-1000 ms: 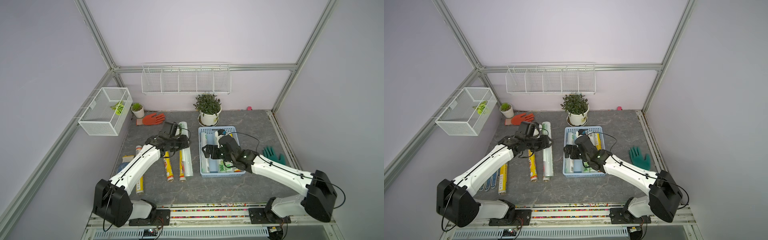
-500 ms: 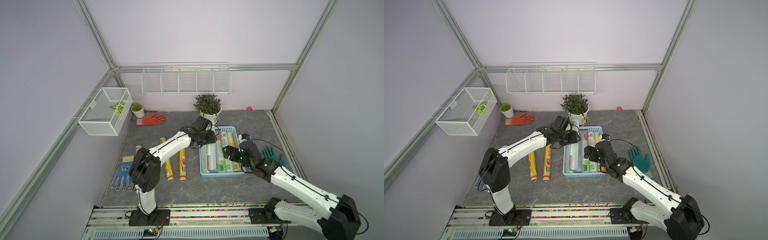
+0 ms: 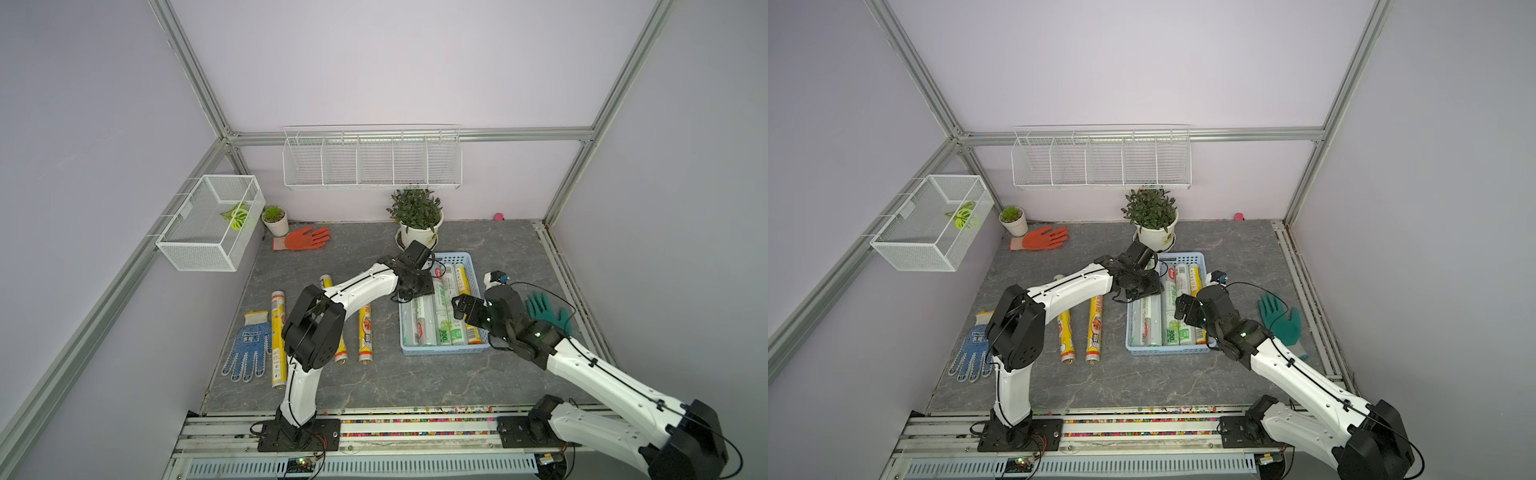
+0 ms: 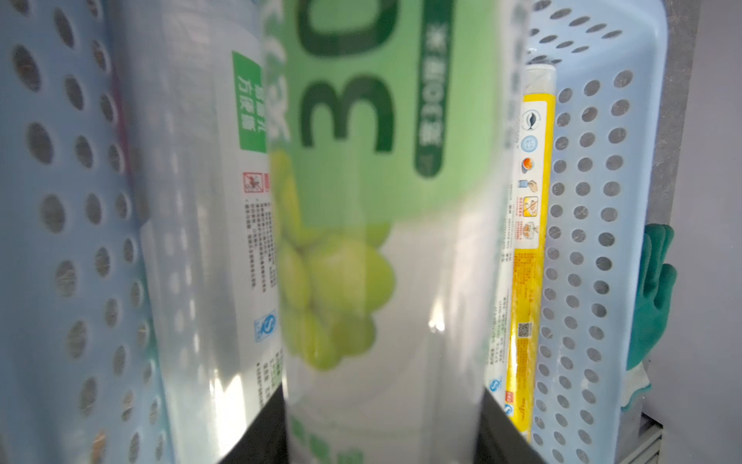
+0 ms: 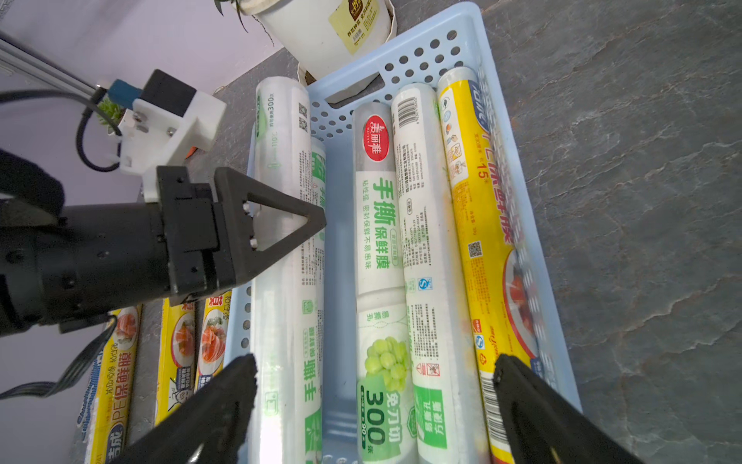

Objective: Put the plastic wrap into the basket
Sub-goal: Place the plastic wrap in the basket.

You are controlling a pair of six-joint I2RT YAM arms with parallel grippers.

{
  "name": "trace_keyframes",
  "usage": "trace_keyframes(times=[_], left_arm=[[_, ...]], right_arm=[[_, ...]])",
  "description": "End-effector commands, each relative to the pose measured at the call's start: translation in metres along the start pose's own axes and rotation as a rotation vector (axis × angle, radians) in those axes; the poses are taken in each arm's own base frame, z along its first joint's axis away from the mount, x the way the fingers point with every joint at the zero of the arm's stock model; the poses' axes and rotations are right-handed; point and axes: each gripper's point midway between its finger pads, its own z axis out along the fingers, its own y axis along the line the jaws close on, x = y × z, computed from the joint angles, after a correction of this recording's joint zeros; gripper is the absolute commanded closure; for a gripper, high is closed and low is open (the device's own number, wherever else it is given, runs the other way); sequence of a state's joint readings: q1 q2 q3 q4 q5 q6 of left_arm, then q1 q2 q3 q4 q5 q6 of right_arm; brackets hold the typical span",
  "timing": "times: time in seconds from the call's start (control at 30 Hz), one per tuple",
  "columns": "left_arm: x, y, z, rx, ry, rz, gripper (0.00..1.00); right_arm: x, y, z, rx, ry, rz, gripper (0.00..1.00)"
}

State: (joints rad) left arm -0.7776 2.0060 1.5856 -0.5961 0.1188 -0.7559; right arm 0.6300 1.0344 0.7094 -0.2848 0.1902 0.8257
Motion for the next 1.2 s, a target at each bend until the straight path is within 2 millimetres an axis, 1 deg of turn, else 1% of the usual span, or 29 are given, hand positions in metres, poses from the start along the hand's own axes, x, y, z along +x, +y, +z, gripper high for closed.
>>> trace_keyframes(times=[0.0,0.1,0.23,0.33,0.43,0.63,0.9,1.17], left_arm=[[0.0,-0.013,0.005,0.016,0.004,0.009,0.82],[0.004,-0.008,0.014,-0.022,0.031,0.022,0.78],[0.005,-0.005,0.02,-0.035,0.031,0.017,0.73],[0.007,0.003,0.024,-0.075,0.042,0.021,0.69],[0.009,0.011,0.026,-0.115,0.048,0.022,0.64],[0.01,0.009,0.024,-0.108,0.049,0.021,0.54],[0.01,0.014,0.023,-0.137,0.047,0.02,0.49],[0.013,0.02,0.024,-0.164,0.055,0.023,0.44]], right_arm=[[0.005,-0.008,0.006,0.036,0.022,0.002,0.03],[0.007,-0.004,0.008,0.023,0.04,0.008,0.03],[0.008,-0.003,0.01,0.027,0.055,0.009,0.03],[0.009,-0.001,0.01,0.022,0.064,0.013,0.03],[0.01,0.001,0.012,0.016,0.074,0.012,0.03],[0.014,0.003,0.015,0.009,0.094,0.013,0.03],[0.014,0.006,0.015,-0.005,0.099,0.012,0.03],[0.028,0.018,0.029,-0.057,0.178,-0.01,0.03]])
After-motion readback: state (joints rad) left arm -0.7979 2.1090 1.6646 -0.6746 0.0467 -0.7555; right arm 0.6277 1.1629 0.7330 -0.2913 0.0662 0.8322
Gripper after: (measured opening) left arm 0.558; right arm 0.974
